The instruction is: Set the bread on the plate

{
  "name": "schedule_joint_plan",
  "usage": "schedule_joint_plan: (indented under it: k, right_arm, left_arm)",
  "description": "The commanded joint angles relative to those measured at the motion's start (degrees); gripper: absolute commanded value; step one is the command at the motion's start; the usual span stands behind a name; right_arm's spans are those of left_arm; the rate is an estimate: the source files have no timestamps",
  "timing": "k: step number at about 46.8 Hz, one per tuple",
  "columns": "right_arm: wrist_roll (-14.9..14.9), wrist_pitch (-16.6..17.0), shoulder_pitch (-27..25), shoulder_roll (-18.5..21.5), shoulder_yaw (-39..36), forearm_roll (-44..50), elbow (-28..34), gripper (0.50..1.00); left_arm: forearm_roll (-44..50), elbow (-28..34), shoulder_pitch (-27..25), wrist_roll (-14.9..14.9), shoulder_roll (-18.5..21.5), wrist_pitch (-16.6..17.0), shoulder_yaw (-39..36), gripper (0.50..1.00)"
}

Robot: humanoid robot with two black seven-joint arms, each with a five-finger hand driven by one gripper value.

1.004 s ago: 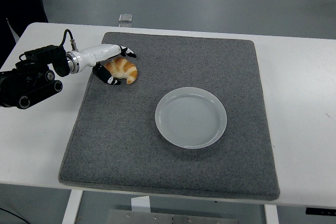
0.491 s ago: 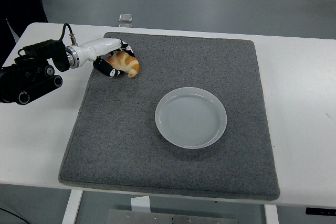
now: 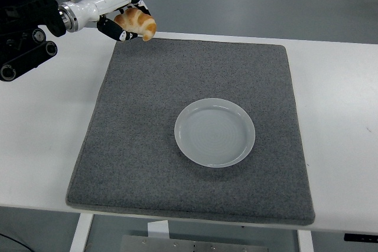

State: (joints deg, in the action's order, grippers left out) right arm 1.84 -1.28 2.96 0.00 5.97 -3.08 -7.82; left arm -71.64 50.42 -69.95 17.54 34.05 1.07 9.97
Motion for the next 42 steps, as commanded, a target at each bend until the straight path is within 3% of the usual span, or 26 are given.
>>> schedule_joint_plan:
  k: [1, 18, 30, 42]
  right_arm:
    - [0.01, 0.05, -0.06, 0.0, 0.0, 0.0, 0.0, 0.954]
    - [0.01, -0.04, 0.02, 0.0, 0.0, 0.0, 0.0, 0.952]
    - [0.01, 0.05, 0.02, 0.0, 0.0, 0.0, 0.0, 0.954]
    - [0.01, -0.04, -0.06, 0.0, 0.0, -0.08, 0.0, 0.952]
  left_arm:
    - [0.01, 1.26, -2.38, 0.04, 1.37, -2.65, 0.92, 0.5]
    - [-0.08, 11.36, -5.72, 0.04, 2.6, -11.53, 7.52, 0.5]
    - [-0.43, 23.23, -7.48, 0.04, 1.38, -11.88, 8.22, 0.5]
    - [-3.23, 26.05, -7.22, -0.05, 0.06, -13.38, 7.34, 0.5]
